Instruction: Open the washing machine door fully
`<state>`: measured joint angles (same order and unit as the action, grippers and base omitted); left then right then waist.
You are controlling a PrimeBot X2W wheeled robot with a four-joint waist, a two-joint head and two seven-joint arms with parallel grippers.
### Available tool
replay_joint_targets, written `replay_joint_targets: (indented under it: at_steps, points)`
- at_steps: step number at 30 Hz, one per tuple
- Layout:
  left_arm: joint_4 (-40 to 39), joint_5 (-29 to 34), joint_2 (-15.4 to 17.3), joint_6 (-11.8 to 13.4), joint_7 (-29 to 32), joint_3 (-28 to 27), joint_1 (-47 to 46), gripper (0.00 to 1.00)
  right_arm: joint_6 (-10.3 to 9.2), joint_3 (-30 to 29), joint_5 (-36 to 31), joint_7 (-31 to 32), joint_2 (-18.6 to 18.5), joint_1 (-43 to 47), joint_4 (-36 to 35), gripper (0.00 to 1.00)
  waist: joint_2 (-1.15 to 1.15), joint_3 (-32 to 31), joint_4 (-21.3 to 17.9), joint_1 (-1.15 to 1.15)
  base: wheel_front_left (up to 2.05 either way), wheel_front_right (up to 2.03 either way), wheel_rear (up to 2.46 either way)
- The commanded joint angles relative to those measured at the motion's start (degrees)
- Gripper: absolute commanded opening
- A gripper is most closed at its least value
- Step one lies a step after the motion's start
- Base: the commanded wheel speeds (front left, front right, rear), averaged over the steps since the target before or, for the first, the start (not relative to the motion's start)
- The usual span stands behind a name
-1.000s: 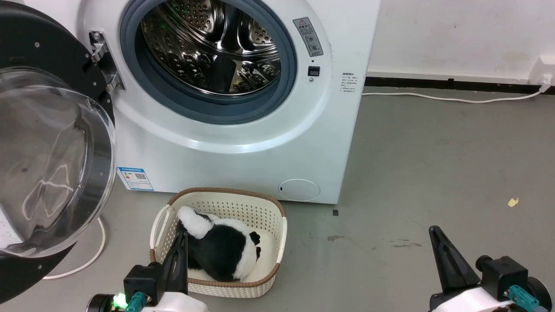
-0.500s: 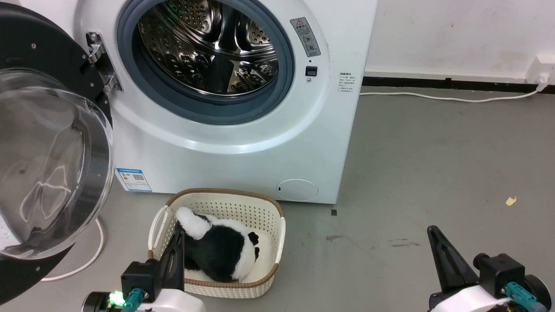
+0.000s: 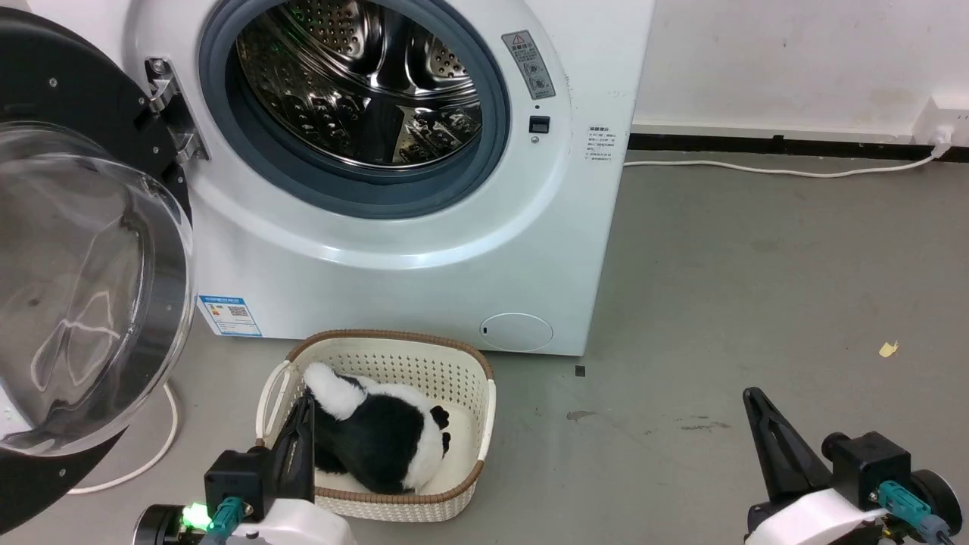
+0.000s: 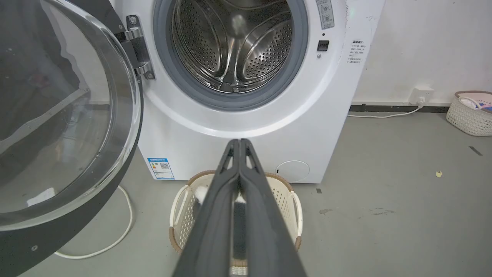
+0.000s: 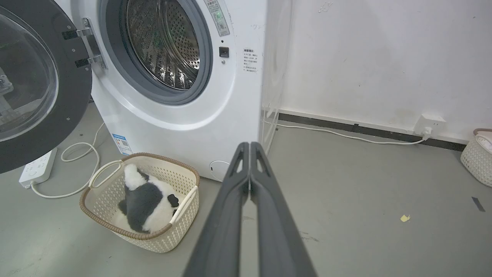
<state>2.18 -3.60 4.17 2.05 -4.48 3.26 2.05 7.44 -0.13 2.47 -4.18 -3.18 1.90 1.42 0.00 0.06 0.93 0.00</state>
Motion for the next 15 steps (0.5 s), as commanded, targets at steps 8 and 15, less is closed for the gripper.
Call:
replay_joint_targets:
  at_steps: [8, 15]
  points:
    - [-0.68, 1.18, -0.55, -0.64, 1.31, -0.84, -1.30, 0.00, 0.04, 0.05, -0.95, 1.01, 0.24, -0.97, -0.60, 0.00, 0.00, -0.01, -0.21, 0.00, 0.00, 0.00, 0.00]
    - [-1.07, 1.81, -0.75, -1.01, 2.13, -1.47, -1.50, 0.00, 0.04, 0.07, -1.34, 1.83, 0.25, -1.21, -0.81, 0.00, 0.00, -0.03, -0.40, 0.00, 0.00, 0.00, 0.00]
